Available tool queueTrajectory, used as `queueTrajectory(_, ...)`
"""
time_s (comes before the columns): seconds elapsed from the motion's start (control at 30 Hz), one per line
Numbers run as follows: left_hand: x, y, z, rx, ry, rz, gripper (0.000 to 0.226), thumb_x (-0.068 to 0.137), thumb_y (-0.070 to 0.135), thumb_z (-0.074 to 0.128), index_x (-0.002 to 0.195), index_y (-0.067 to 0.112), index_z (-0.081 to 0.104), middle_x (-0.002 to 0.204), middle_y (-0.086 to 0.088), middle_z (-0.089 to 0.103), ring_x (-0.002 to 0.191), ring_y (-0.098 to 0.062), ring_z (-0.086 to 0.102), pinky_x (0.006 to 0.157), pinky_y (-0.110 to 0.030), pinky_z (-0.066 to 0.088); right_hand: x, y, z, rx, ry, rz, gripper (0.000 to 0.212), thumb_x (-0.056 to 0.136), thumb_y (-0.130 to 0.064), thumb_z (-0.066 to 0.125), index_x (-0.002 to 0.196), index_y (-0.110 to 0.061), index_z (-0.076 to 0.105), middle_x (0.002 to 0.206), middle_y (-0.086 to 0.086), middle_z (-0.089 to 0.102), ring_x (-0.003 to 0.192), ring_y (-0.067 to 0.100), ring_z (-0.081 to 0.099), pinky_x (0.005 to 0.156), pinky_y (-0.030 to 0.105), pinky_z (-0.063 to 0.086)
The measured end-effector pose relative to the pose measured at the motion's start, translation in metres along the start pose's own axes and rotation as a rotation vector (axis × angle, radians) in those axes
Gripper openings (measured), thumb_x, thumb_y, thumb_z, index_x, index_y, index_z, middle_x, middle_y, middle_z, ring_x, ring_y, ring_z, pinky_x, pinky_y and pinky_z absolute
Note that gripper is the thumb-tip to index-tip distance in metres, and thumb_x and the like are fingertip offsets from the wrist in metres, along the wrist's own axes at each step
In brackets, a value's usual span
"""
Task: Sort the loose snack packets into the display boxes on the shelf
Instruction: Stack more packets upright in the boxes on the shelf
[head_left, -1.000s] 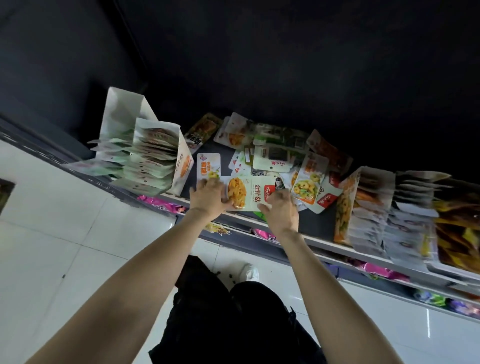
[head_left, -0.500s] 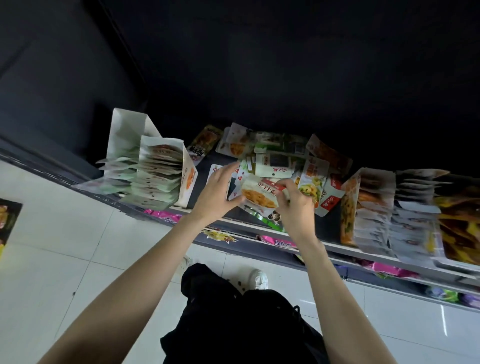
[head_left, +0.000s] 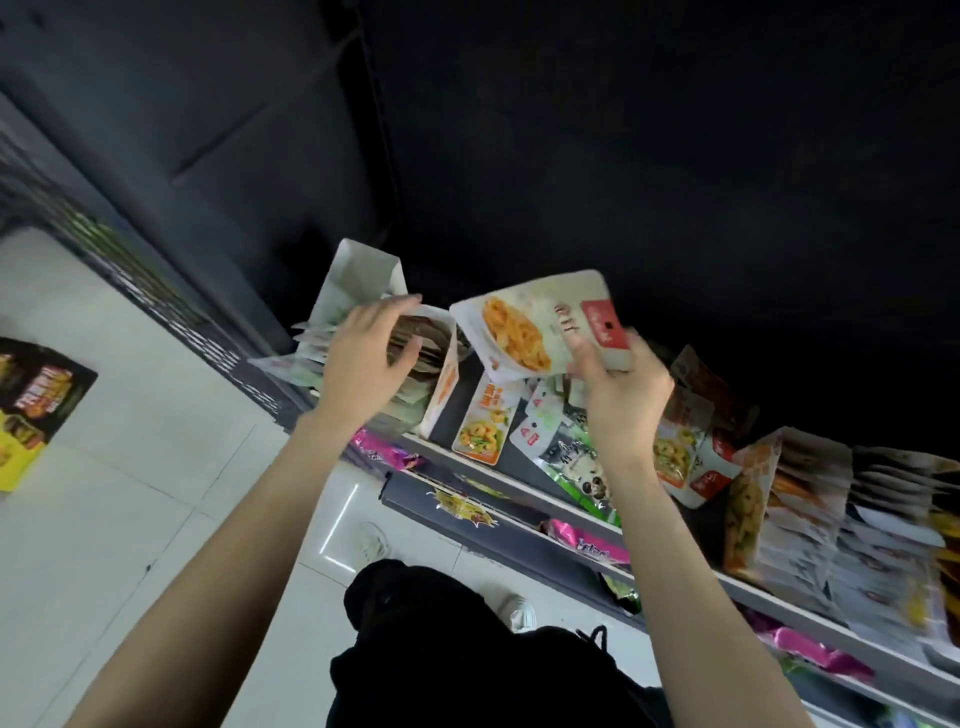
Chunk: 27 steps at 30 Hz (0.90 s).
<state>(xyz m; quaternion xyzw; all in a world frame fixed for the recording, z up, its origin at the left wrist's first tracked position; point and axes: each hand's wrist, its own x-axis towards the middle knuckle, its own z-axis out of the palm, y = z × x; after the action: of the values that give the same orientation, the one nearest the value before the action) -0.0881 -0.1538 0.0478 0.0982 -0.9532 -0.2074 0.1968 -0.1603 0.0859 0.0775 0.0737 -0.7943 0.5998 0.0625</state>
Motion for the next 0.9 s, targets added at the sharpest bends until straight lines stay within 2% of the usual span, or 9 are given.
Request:
queueTrajectory(0.1,0.011,-0.030,0.003,0.214,-0.251,-0.016,0.044,0.092,0.034,0.055,0.134,0.023,0.048,0.136,-0.002,0.052,0.126,-0.026,0.045,0.102,-0.041,0.036,0.013,-0.015,0.033,0.352,0.037,0.136,0.014,0.085,-0.015,0.071,0.087,-0.028,0.065,0.089,-0.011,0.070,0.085,0.009,0.070,0.073,0.031,0.058)
queueTrajectory(0.17,0.008,-0.037,0.004,0.238,-0.260,-0.005,0.033,0.091,0.037,0.057,0.122,0.026,0.059,0.124,-0.001,0.061,0.120,-0.026,0.051,0.101,-0.039,0.036,0.018,-0.016,0.059,0.393,0.015,0.133,0.011,0.086,-0.012,0.069,0.091,-0.021,0.066,0.091,-0.011,0.070,0.086,0.009,0.070,0.073,0.032,0.058)
queueTrajectory(0.27,0.000,-0.043,0.002,0.244,-0.161,0.044,0.018,0.085,0.033,0.067,0.101,0.026,0.071,0.104,0.004,0.070,0.105,-0.025,0.061,0.094,-0.039,0.043,0.021,-0.013,0.095,0.085,-0.024,-0.042,0.019,0.086,-0.020,0.068,0.096,-0.004,0.068,0.085,-0.002,0.071,0.076,0.011,0.068,0.072,0.033,0.057)
queueTrajectory(0.33,-0.003,-0.048,0.000,0.223,-0.142,0.049,0.014,0.084,0.030,0.068,0.097,0.029,0.072,0.100,0.007,0.071,0.100,-0.022,0.063,0.089,-0.038,0.049,0.020,-0.008,0.114,-0.179,-0.096,-0.361,0.014,0.087,-0.018,0.067,0.092,-0.005,0.069,0.078,0.003,0.071,0.064,0.013,0.065,0.060,0.028,0.053)
queueTrajectory(0.4,-0.004,-0.051,0.000,0.203,-0.121,0.037,0.013,0.083,0.028,0.069,0.095,0.030,0.073,0.097,0.008,0.071,0.096,-0.021,0.064,0.082,-0.036,0.051,0.019,-0.006,0.131,-0.459,-0.294,-0.582,0.010,0.087,-0.011,0.061,0.095,-0.010,0.067,0.084,0.005,0.069,0.065,0.024,0.066,0.055,0.031,0.050)
queueTrajectory(0.5,-0.006,-0.052,0.001,0.193,-0.073,0.069,0.012,0.080,0.025,0.073,0.092,0.030,0.075,0.092,0.008,0.072,0.088,-0.022,0.065,0.075,-0.033,0.051,0.018,-0.013,0.147,-0.831,-0.498,-0.631,0.026,0.089,-0.007,0.054,0.112,-0.016,0.060,0.100,0.005,0.064,0.074,0.034,0.066,0.055,0.032,0.042)
queueTrajectory(0.6,-0.007,-0.053,0.003,0.184,-0.030,0.076,0.015,0.079,0.023,0.075,0.092,0.030,0.076,0.092,0.007,0.072,0.085,-0.022,0.066,0.073,-0.033,0.052,0.017,-0.026,0.152,-0.880,-0.448,-0.761,0.039,0.074,-0.001,0.067,0.110,-0.015,0.059,0.081,0.005,0.063,0.049,0.033,0.060,0.043,0.025,0.028)
queueTrajectory(0.77,-0.009,-0.054,0.006,0.133,-0.005,0.051,0.016,0.079,0.021,0.074,0.094,0.028,0.075,0.093,0.007,0.072,0.082,-0.021,0.066,0.077,-0.035,0.053,0.023,-0.010,0.163,-0.992,-0.701,-0.586,0.037,0.088,0.001,0.047,0.117,-0.021,0.053,0.104,0.004,0.064,0.088,0.034,0.065,0.062,0.032,0.037)
queueTrajectory(0.9,-0.011,-0.057,0.009,0.126,-0.012,0.029,0.015,0.083,0.023,0.069,0.096,0.028,0.074,0.093,0.005,0.072,0.086,-0.022,0.066,0.080,-0.038,0.052,0.024,0.001,0.158,-0.897,-0.559,-0.625,0.027,0.091,-0.011,0.053,0.113,-0.023,0.064,0.101,0.002,0.067,0.087,0.027,0.066,0.062,0.030,0.044)
